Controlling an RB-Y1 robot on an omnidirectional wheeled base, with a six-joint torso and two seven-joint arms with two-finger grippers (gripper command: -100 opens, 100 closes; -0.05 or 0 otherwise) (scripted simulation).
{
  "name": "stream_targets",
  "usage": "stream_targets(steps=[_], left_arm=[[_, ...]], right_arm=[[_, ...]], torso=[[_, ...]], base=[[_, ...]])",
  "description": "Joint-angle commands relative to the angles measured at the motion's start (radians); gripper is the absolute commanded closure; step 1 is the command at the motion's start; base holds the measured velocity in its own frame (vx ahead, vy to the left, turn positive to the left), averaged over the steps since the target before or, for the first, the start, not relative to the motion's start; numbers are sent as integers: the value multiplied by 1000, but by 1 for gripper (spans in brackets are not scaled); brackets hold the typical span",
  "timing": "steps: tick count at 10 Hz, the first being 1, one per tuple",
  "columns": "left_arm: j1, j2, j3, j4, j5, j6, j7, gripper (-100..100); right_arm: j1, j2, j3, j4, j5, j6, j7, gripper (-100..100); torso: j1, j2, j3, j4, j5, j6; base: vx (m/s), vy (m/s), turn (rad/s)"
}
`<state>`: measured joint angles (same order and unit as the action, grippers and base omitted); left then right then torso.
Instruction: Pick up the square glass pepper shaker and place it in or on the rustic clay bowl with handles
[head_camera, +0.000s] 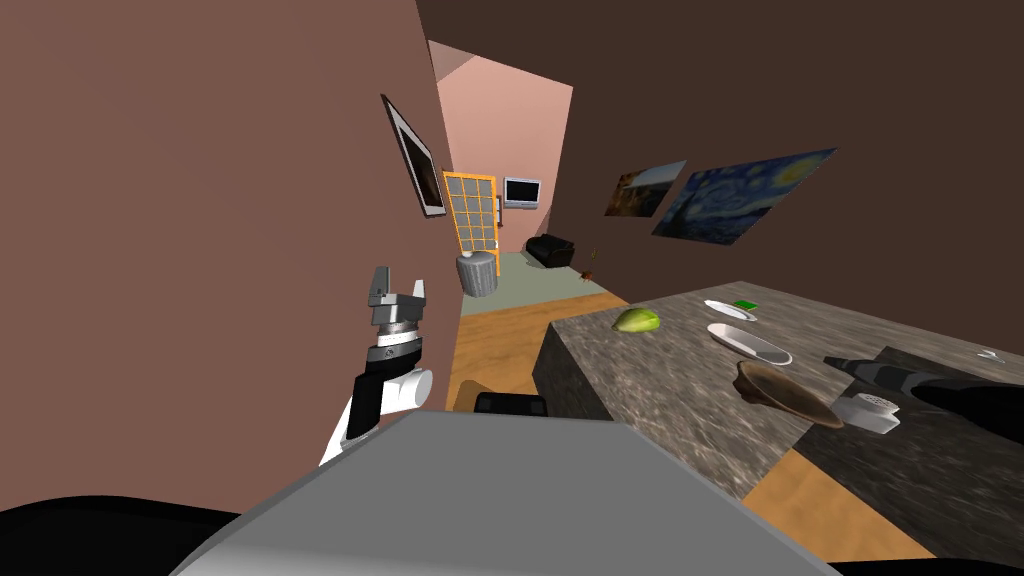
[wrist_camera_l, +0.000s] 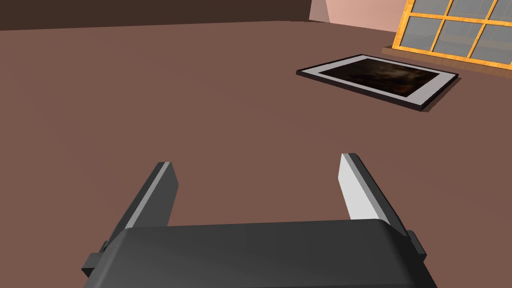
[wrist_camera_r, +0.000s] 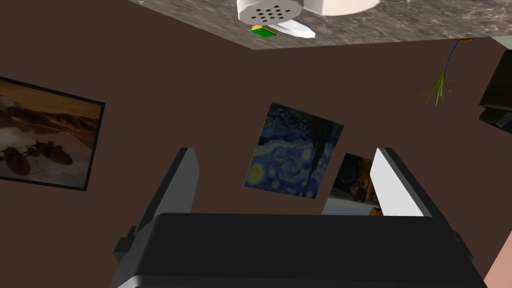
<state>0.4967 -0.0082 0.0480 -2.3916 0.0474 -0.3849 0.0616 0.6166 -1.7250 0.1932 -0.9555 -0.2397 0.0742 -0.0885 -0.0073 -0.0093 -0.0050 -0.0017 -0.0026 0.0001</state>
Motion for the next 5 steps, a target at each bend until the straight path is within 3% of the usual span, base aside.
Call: stream_targets(steps=[1,5], left_arm=[[0,0,0,0,0,0,0,0],[0,0,0,0,0,0,0,0]], right_arm=[[0,0,0,0,0,0,0,0],[0,0,0,0,0,0,0,0]], torso=[[0,0,0,0,0,0],[0,0,0,0,0,0]], base=[[0,0,0],[0,0,0]])
